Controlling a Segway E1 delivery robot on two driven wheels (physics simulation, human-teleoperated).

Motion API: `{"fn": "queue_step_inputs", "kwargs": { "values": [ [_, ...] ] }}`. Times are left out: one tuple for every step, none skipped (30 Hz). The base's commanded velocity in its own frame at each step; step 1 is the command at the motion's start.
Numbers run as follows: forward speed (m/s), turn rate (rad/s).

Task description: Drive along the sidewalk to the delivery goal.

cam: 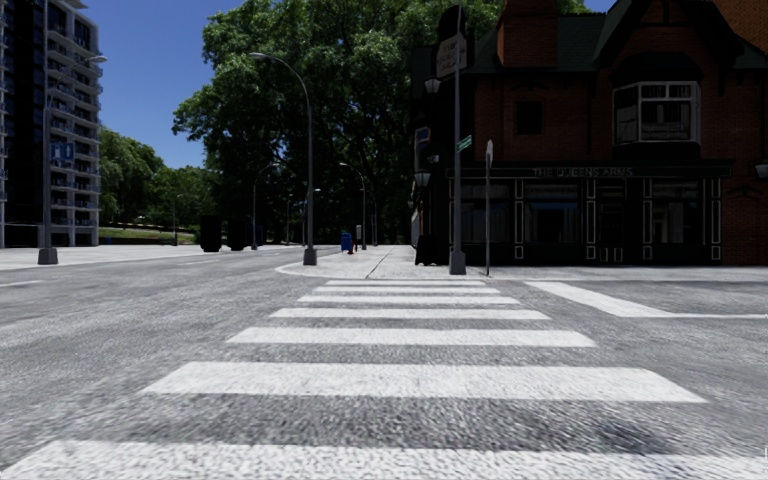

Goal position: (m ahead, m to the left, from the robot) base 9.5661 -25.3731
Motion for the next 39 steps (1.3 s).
{"fn": "queue_step_inputs", "kwargs": {
  "values": [
    [2.0,0.0],
    [2.0,0.0],
    [2.0,0.0],
    [2.0,0.0],
    [2.0,0.0],
    [2.0,0.0],
    [2.0,0.0],
    [2.0,0.0],
    [2.0,0.0],
    [2.0,0.0],
    [2.0,0.0],
    [2.0,0.0],
    [2.0,0.0],
    [2.0,0.0],
    [2.0,0.0],
    [2.0,0.0],
    [2.0,0.0],
    [2.0,0.0],
    [2.0,0.0],
    [2.0,0.0],
    [2.0,0.0],
    [2.0,0.0],
    [2.0,0.0],
    [2.0,0.0],
    [2.0,0.0],
    [2.0,0.0],
    [2.0,0.0],
    [2.0,0.0],
    [2.0,0.0],
    [2.0,0.0],
    [2.0,0.0],
    [2.0,0.0],
    [2.0,0.0],
    [2.0,0.0],
    [2.0,0.0],
    [2.0,0.0],
    [2.0,0.0],
    [2.0,0.0],
    [2.0,0.0]
  ]
}}
